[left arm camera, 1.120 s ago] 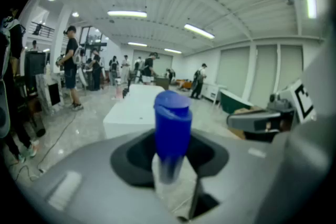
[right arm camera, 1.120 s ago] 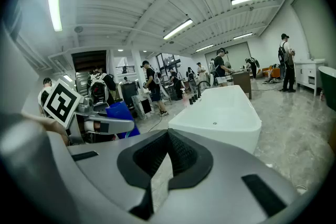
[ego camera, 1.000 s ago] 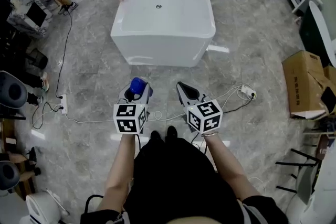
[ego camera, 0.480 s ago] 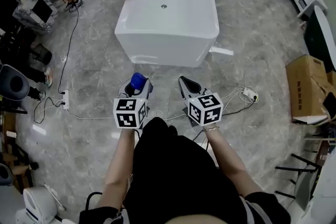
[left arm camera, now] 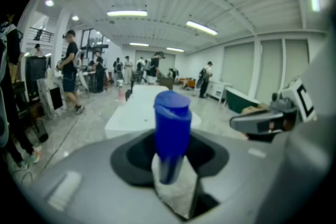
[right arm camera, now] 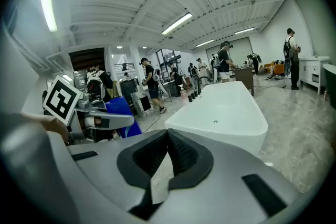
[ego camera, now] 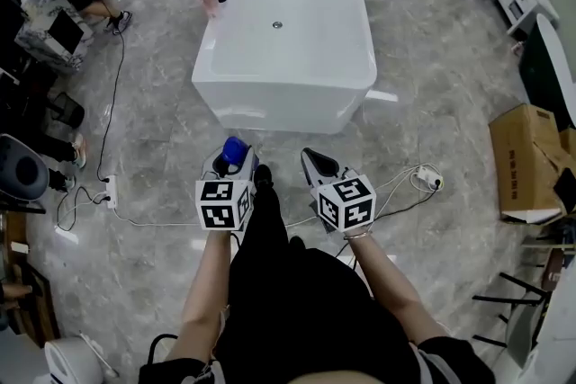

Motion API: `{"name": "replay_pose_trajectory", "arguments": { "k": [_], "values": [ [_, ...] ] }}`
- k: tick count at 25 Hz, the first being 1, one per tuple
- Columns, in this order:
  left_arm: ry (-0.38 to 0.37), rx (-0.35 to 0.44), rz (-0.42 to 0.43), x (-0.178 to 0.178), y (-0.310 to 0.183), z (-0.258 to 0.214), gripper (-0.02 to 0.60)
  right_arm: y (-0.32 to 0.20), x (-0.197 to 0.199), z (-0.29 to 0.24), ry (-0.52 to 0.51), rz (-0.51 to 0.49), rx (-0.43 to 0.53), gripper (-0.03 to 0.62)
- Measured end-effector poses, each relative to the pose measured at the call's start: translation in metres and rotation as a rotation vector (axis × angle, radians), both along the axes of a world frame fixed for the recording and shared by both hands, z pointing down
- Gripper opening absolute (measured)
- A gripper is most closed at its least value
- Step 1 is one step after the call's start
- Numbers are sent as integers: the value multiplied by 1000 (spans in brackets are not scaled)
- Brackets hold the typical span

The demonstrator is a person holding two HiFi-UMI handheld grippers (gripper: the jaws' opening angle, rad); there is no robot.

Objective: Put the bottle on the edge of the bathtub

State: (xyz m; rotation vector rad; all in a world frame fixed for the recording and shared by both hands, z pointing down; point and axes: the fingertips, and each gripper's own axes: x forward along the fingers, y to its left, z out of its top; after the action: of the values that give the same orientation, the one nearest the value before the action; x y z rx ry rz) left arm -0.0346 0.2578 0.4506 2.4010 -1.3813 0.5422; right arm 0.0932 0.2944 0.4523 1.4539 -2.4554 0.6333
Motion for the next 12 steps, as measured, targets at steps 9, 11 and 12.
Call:
{"name": "replay_pose_trajectory", "arguments": {
  "k": [9,11,12],
  "values": [
    [-7,-21,14,-20,-129,20,156,-124,-24,17,-10,0,-38,2],
    [-7,-35,14,-27,-162,22,156,-157,-33,15,-15,0,-43,2],
    [-8,-41,15,-31,-178,22,156,-173,-37,14,-20,1,-45,2]
  ]
}}
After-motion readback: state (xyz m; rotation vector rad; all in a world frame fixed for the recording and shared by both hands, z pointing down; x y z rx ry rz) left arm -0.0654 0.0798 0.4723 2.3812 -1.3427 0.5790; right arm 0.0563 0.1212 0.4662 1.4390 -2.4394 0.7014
